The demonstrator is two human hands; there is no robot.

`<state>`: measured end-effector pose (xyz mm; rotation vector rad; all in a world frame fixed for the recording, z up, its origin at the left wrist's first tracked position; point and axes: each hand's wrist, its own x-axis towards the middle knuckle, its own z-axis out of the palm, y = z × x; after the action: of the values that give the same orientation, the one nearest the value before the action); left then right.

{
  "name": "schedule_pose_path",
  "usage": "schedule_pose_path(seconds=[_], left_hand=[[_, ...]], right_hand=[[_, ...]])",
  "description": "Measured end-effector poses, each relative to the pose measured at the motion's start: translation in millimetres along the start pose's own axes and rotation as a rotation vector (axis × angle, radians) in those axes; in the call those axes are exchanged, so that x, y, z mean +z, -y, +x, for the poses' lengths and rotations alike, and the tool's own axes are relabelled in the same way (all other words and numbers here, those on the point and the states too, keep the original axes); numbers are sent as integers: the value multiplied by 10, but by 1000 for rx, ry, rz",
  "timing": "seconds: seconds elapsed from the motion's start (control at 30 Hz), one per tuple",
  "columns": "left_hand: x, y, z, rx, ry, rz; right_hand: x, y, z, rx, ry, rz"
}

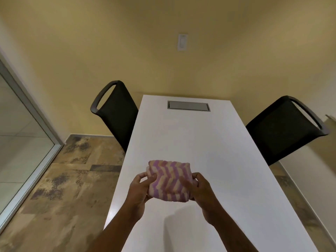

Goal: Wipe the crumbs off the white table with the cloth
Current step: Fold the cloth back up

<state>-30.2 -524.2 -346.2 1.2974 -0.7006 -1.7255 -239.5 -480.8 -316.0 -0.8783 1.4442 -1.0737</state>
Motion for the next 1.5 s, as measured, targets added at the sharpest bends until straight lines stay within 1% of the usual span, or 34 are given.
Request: schedule_pose_path(seconds=[0.07, 0.13, 0.23, 0.4, 0.5, 0.57, 0.67, 0.77, 0.93, 1.17, 1.33, 1.5], left_hand=[[208, -2, 177, 4, -15, 14], [399, -18, 346, -16, 14, 29], [649, -32, 590, -50, 57, 29], [979, -79, 995, -47, -5, 6], [1150, -164, 1242, -31, -26, 2], [1244, -218, 1403, -29, 4, 36], [1322, -247, 1658, -82, 95, 119], [1357, -200, 1937, -110, 102, 164], [1517, -116, 2397, -63, 53, 195], [1843, 12, 3126, 28, 6, 226], [2038, 86, 3654, 93, -31, 225], [2170, 147, 4192, 167, -44, 311]], right_hand=[[-224, 20, 204, 0, 127, -21], [-439, 21, 431, -8, 150, -86], [-707, 52, 775, -22, 116, -94], [-974, 124, 1306, 1, 43, -113], [-1027, 162, 1568, -17, -24, -81], [-1036, 174, 1724, -46, -83, -57], [-1044, 147, 1940, -108, -140, -19], [-1057, 107, 2138, -146, -151, -4], [-1152, -22, 2573, -142, -197, -49], [-1355, -102, 3395, -72, -251, -64], [-1452, -198, 3990, -134, -337, -112], [-1514, -350, 4543, -199, -389, -135]])
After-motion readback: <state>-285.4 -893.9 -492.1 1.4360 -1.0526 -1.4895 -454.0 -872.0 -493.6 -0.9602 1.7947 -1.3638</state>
